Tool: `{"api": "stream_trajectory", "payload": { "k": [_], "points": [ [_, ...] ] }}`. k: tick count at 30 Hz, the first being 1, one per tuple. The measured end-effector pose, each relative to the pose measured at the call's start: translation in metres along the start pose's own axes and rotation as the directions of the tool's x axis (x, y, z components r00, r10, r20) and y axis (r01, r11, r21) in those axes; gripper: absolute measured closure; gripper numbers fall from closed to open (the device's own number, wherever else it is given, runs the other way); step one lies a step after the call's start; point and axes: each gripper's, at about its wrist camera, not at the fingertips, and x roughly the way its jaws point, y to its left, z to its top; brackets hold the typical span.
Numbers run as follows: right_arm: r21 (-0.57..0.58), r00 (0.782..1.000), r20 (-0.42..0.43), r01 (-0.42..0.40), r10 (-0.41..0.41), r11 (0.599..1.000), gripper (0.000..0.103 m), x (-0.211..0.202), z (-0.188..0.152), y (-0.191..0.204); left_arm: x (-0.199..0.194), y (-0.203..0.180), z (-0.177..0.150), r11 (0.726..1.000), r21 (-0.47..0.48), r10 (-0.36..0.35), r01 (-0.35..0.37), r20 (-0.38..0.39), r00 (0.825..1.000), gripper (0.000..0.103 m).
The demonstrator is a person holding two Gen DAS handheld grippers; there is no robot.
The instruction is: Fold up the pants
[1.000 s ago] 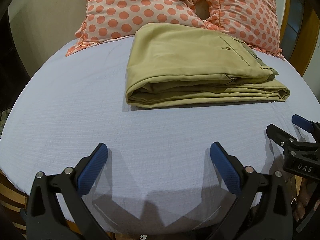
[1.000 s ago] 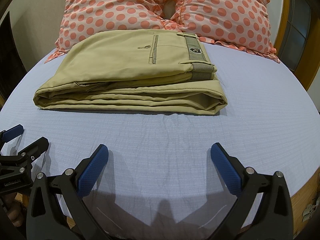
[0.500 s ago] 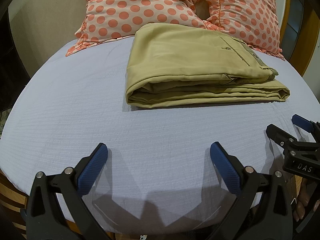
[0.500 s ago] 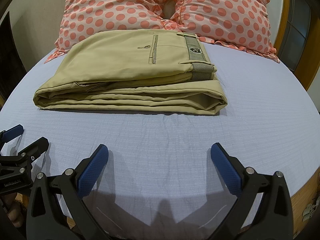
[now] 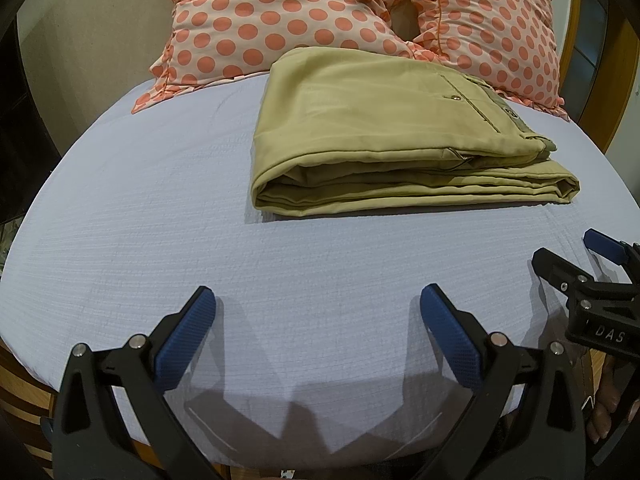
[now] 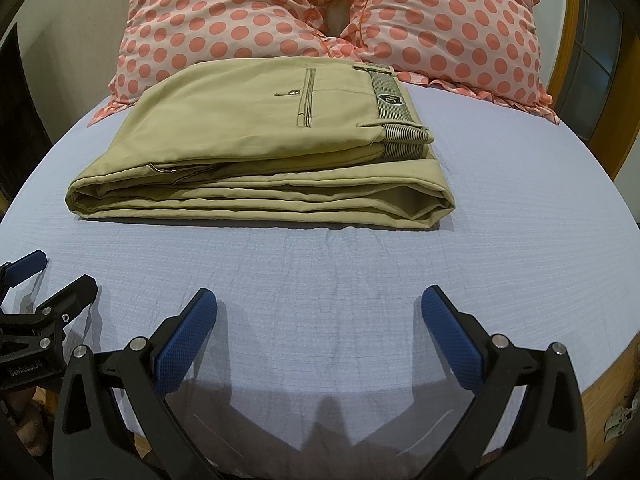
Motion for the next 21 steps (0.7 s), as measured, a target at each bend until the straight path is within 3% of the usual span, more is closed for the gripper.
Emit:
{"api": "stream_trajectory", "payload": {
  "k": [21],
  "points": [
    [0.0,1.0,-0.003,0.001,-0.001,1.0,0.001,0.0001,0.0001,-0.0002,0.0042,-0.001,0.0073,1.0,-0.006,0.002,-0.002,-0.056,0.998,0.002]
  ]
}}
